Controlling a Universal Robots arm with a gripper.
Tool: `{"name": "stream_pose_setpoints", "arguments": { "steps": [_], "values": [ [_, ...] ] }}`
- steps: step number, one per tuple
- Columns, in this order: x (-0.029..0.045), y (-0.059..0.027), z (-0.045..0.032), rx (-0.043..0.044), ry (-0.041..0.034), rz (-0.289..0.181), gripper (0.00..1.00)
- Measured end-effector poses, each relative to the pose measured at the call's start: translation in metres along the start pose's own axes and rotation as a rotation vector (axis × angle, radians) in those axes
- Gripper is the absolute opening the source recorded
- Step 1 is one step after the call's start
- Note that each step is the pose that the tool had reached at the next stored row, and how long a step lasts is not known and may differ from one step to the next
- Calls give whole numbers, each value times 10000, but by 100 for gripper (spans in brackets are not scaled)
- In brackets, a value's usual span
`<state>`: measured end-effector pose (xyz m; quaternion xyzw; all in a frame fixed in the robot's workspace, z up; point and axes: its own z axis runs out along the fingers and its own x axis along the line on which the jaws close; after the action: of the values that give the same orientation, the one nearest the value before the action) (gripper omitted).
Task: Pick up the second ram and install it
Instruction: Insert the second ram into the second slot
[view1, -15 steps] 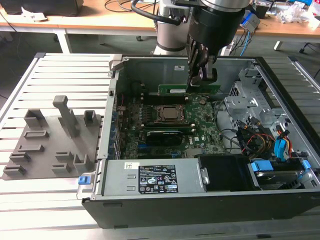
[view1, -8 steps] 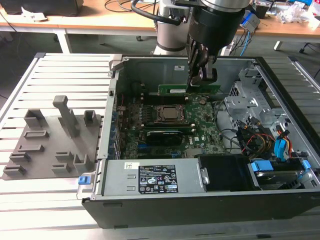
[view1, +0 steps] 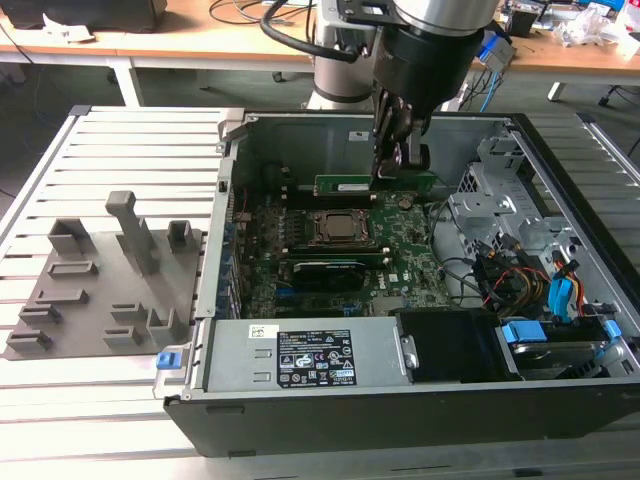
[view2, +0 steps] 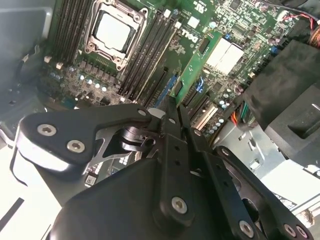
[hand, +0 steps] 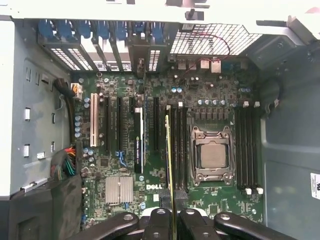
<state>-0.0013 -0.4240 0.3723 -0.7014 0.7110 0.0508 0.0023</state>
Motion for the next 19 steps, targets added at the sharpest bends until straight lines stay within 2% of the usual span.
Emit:
{"name": "stream_pose_setpoints", "arguments": {
  "steps": [9,19],
  "values": [
    [15,-14,206,0,1,0,14],
    [25,-23,335,1,1,0,14]
  ]
}}
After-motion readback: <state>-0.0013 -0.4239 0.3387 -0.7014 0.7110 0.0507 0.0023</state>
